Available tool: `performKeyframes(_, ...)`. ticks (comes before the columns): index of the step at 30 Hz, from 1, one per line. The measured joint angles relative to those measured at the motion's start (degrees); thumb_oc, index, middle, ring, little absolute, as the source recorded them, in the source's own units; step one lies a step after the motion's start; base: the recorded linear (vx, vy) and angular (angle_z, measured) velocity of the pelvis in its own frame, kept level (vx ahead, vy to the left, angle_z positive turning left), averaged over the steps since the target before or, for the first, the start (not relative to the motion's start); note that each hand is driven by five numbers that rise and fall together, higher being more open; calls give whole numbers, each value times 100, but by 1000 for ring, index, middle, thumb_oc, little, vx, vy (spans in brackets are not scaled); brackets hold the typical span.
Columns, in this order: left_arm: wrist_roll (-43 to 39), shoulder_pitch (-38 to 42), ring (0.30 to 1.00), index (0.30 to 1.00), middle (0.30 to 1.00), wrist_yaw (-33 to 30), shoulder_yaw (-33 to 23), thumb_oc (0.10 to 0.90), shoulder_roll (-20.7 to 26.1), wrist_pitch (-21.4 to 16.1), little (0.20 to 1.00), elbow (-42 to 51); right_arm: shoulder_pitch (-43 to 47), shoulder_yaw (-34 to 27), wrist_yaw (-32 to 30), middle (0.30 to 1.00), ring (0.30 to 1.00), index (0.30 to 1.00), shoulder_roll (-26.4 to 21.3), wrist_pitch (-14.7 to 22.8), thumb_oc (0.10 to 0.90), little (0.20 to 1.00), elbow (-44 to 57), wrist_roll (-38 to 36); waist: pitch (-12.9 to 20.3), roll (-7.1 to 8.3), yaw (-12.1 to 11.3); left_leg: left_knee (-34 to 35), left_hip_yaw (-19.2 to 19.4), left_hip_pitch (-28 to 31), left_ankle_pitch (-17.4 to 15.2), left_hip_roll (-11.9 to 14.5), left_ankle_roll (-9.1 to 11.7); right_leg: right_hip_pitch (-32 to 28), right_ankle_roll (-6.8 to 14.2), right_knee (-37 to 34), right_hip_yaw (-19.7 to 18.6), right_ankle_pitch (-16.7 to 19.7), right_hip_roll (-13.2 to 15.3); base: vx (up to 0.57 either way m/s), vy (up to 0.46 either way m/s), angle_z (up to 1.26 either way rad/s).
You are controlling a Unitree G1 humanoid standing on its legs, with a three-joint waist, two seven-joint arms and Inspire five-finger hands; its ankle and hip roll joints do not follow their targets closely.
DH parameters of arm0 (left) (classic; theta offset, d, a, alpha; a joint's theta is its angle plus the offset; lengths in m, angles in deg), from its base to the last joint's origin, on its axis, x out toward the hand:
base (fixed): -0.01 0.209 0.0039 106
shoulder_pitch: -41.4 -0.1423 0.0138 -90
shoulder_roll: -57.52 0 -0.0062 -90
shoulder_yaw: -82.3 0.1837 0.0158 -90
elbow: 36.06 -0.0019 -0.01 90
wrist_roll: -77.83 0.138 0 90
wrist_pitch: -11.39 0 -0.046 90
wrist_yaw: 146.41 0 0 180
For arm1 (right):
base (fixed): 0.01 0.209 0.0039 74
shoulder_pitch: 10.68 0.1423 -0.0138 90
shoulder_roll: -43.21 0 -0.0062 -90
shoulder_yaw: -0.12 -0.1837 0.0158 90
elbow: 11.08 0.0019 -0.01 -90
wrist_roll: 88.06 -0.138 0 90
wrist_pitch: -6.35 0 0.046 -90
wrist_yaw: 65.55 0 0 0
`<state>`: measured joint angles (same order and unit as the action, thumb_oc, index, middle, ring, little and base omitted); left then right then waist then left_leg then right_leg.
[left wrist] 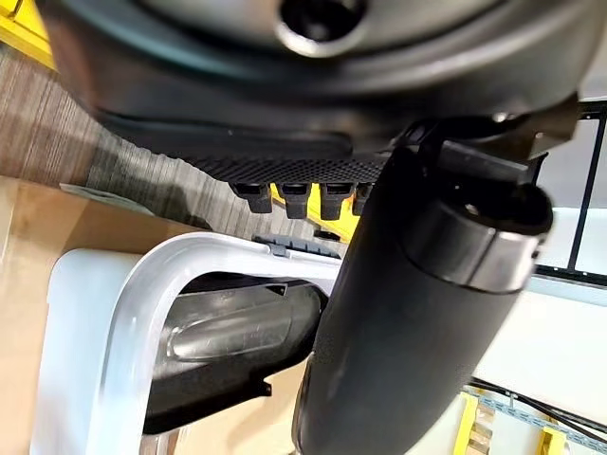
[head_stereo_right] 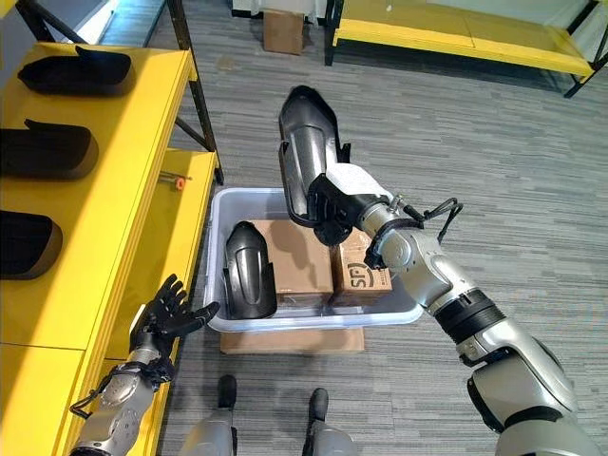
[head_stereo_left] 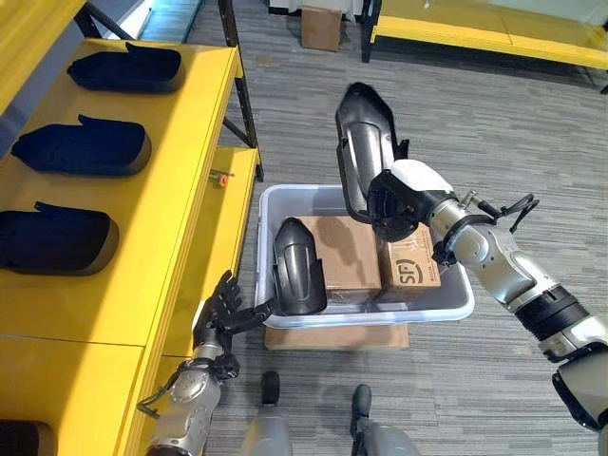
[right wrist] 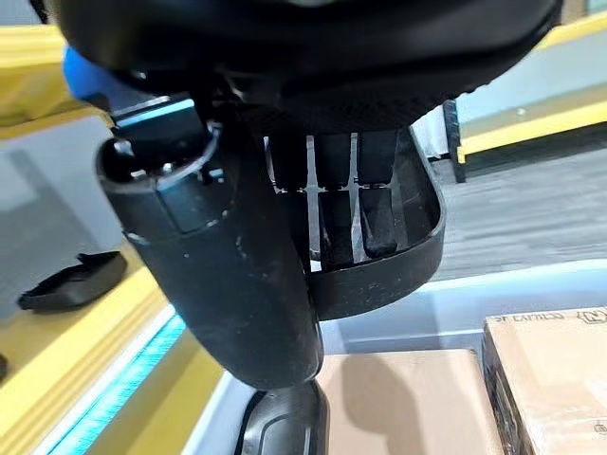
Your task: Move parts from the plastic box to the shelf.
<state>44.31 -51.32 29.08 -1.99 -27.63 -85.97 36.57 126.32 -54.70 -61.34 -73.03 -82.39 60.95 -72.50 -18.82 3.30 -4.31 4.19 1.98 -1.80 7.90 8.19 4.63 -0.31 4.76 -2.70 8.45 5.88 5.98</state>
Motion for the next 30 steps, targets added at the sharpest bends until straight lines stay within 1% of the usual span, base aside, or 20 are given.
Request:
performKeyframes(1,0,-71,1000,1000,1000,18,-10,900,-1,1,1000,0,74,78,78,300,300,300,-15,53,400,300,2,0,11,-23,56,-10,-35,21,-3,42,7,5,-30,97,10,-55,-35,-105,-115,7)
performKeyframes(6,-18,-271,1000,1000,1000,17,-148,900,-19,27,1000,-26,578,598,112,300,300,300,-22,53,400,300,-28,-2,44,-157,32,-81,-63,-33,59,242,101,335,-163,739,11,-337,-194,-187,-188,-3)
performKeyframes(10,-223,-309,1000,1000,1000,14,-194,900,-89,28,1000,-52,881,834,110,300,300,300,-26,158,400,300,-90,-3,65,-403,-86,-91,-231,-258,161,476,276,779,-352,1392,160,-651,-352,-107,-113,12)
performKeyframes(12,-225,-412,1000,1000,1000,1,-248,900,-211,42,1000,-74,893,918,109,300,300,300,-42,168,400,300,-90,-4,64,-576,-163,-73,-194,-336,143,632,168,800,-465,1513,355,-688,-452,-210,-141,42)
performKeyframes(13,-222,-494,1000,1000,1000,23,-260,900,-224,37,1000,-15,895,990,109,300,300,300,-220,224,400,300,-34,-4,53,-695,-275,-64,-114,-486,-42,727,105,991,-643,1862,475,-902,-540,-299,-229,65)
performKeyframes(14,-222,-470,1000,1000,1000,0,-282,900,-218,38,1000,-17,900,997,108,300,300,300,-330,225,400,300,24,-5,54,-693,-294,-62,83,-628,-341,785,-49,1099,-749,1935,631,-953,-492,-286,-275,81)
performKeyframes(15,-222,-457,1000,1000,1000,-5,-295,900,-206,38,1000,-59,896,1020,102,300,300,300,-416,224,400,300,47,-5,69,-647,-333,-29,360,-657,-671,795,-213,1169,-989,1851,870,-885,-330,-195,-216,124)
performKeyframes(16,-222,-283,1000,1000,1000,16,-230,900,-202,42,1000,-305,893,1037,99,300,300,300,-526,215,400,300,-7,-4,60,-574,-303,-785,695,-1092,-681,754,-158,1157,-999,1667,1250,-791,-66,-148,-187,130)
performKeyframes(17,-222,-215,1000,1000,1000,18,-142,900,-206,56,1000,-494,894,1074,114,300,300,300,-548,181,400,300,-52,-4,66,-546,-247,-1379,701,-1201,-604,678,-56,1108,-1001,1517,1333,-746,62,-116,-143,127)
performKeyframes(18,-223,-235,1000,1000,1000,17,-111,900,-224,82,1000,-549,905,1086,109,300,300,300,-545,181,400,300,-46,-5,64,-531,-256,-1822,688,-1117,-602,651,44,1048,-1145,1412,1481,-725,194,-64,-87,97)
performKeyframes(19,-224,-225,1000,1000,1000,17,-110,900,-281,100,1000,-632,903,1118,104,300,300,300,-532,167,400,300,-64,-4,60,-505,-170,-2749,687,-1090,-633,682,190,890,-1125,1236,1663,-647,305,-39,-50,89)
performKeyframes(20,-224,-216,1000,1000,1000,27,-107,900,-334,98,1000,-674,898,1157,107,300,300,300,-539,154,400,300,-73,-3,49,-475,-114,-3174,665,-979,-614,676,215,728,-1075,1128,1744,-592,360,-21,-42,94)
performKeyframes(22,-224,-243,1000,1000,1000,32,-94,900,-405,80,1000,-638,895,1138,102,300,300,300,-516,144,400,300,-66,-3,76,-458,-38,-3012,526,-225,-382,696,432,565,-1082,1062,1900,-630,408,21,-1,70)
performKeyframes(23,-225,-215,1000,1000,1000,25,-86,900,-421,85,1000,-600,900,1091,93,300,300,300,-498,141,400,300,-45,-3,79,-461,16,-3122,565,27,-409,793,453,536,-1084,1092,2070,-656,421,-37,155,99)
performKeyframes(24,-225,-80,1000,1000,1000,25,13,900,-412,97,1000,-571,892,1047,54,300,300,300,-477,138,400,300,13,0,91,-466,247,-3199,804,292,-453,961,435,510,-1002,1348,2440,-677,482,-113,203,120)
performKeyframes(25,-223,7,1000,1000,1000,38,119,900,-415,103,1000,-559,868,980,39,300,300,300,-528,123,400,300,91,2,95,-478,412,-2901,1053,468,-563,974,458,526,-939,1573,2721,-750,609,-88,175,160)
performKeyframes(27,-223,319,1000,1000,1000,114,362,900,-551,112,1000,-459,620,608,-2,300,300,300,-733,58,400,300,324,3,103,-496,756,-1900,1863,658,-840,992,381,690,-893,2076,2984,-822,979,-54,149,158)
performKeyframes(28,-224,389,1000,1000,1000,161,458,900,-615,110,1000,-328,520,434,-43,300,300,300,-770,22,400,300,360,2,132,-518,790,-1310,2040,850,-891,791,391,842,-817,2219,2949,-807,1078,-95,204,110)
performKeyframes(29,-223,448,1000,1000,1000,211,505,900,-611,104,1000,-270,516,357,-57,300,300,300,-754,16,400,300,362,1,147,-488,713,-1145,2024,822,-989,687,435,1011,-708,2257,2784,-707,1155,-87,181,39)
performKeyframes(30,-224,487,1000,1000,1000,247,520,900,-595,105,1000,-281,511,272,-60,300,300,300,-689,12,400,300,357,1,168,-449,565,-1175,1980,697,-1130,556,405,1181,-683,2305,2709,-613,1287,-91,202,9)
